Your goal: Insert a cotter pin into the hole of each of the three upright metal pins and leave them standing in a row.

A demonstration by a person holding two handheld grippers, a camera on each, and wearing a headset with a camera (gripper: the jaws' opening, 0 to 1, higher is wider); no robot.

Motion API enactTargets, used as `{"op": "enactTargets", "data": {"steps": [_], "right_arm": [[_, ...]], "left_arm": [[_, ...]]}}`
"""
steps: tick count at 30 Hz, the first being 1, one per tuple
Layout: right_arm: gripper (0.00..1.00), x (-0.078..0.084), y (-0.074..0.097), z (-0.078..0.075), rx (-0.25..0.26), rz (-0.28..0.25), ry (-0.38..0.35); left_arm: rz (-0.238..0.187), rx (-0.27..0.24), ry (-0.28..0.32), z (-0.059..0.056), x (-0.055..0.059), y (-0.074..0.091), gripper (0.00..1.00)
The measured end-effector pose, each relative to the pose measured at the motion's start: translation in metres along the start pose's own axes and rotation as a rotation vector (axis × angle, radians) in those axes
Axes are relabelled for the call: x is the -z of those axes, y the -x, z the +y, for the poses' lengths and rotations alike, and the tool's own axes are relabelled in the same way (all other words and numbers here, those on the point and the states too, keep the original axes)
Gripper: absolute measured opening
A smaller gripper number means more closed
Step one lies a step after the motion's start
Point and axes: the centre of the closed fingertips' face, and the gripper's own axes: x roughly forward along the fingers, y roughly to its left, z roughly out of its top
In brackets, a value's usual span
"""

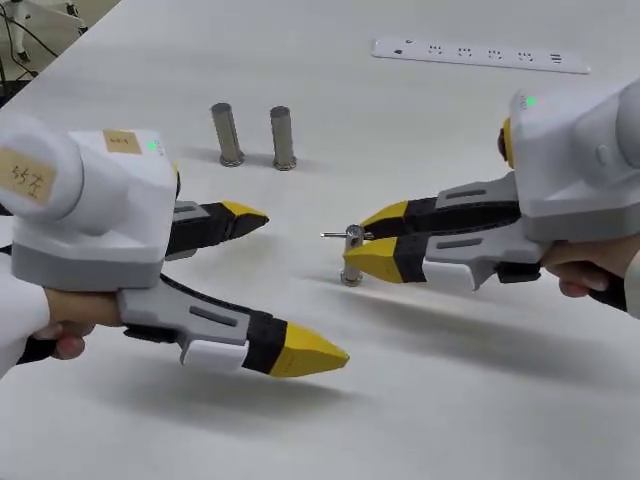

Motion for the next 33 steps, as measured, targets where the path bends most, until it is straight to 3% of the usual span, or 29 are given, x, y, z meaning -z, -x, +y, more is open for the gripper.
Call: {"op": "enactTargets", "data": {"steps": [5,9,19,33], "right_arm": [[0.07,0.003,-0.002,0.001,-0.003,0.02,0.023],[0.05,0.006,-0.003,0.0,0.007,0.039,0.029],[0.04,0.002,-0.007,-0.001,0.021,0.02,0.037],[0.04,-0.017,-0.025,-0.024,0.047,0.001,0.109]], "left_arm": [[-0.011,0.0,0.008,-0.001,-0.002,0.002,0.99],[0.008,-0.004,-0.005,-0.002,0.002,0.004,0.99],[-0.024,-0.001,-0.004,-0.001,-0.006,0.008,0.99],[-0.004,-0.035,-0.011,0.007,-0.001,0.017,0.99]]}}
